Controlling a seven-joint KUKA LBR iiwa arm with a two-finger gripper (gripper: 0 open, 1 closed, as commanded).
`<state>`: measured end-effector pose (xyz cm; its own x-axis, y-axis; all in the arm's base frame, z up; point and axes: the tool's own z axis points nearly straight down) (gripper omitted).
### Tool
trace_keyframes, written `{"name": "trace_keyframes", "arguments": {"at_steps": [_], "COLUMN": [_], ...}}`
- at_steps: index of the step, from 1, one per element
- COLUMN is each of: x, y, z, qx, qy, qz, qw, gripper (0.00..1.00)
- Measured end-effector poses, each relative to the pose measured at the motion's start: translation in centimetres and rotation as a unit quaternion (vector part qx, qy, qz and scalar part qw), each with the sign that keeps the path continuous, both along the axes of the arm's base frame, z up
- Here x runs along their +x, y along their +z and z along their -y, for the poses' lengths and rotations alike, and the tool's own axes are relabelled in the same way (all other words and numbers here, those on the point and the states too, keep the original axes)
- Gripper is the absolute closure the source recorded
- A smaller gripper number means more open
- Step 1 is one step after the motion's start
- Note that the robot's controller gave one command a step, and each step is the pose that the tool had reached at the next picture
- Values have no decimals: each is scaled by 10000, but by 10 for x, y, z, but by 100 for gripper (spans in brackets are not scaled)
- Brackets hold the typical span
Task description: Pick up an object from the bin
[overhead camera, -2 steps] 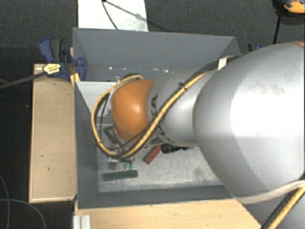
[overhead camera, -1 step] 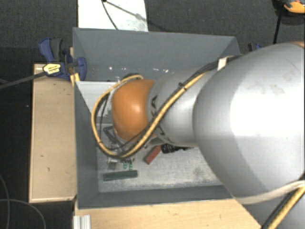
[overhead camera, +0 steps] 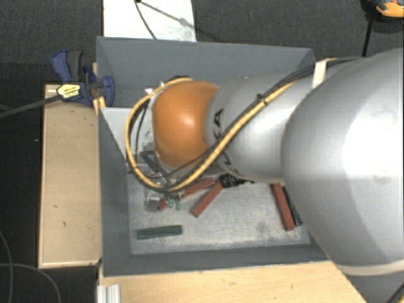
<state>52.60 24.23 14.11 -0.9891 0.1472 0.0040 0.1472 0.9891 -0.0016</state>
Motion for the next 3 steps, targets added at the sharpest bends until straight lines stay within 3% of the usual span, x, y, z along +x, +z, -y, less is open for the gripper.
{"name": "trace_keyframes", "arguments": {"at_steps": [1,2,3], "x": [1,25,18], "y": [14,-1,28], "z": [2,16,31], "qx": [12,24,20], "qy": [-14,69,-13], "qz": [32,67,55], "qw": [10000,10000,10000], "gripper": [100,100,0]}}
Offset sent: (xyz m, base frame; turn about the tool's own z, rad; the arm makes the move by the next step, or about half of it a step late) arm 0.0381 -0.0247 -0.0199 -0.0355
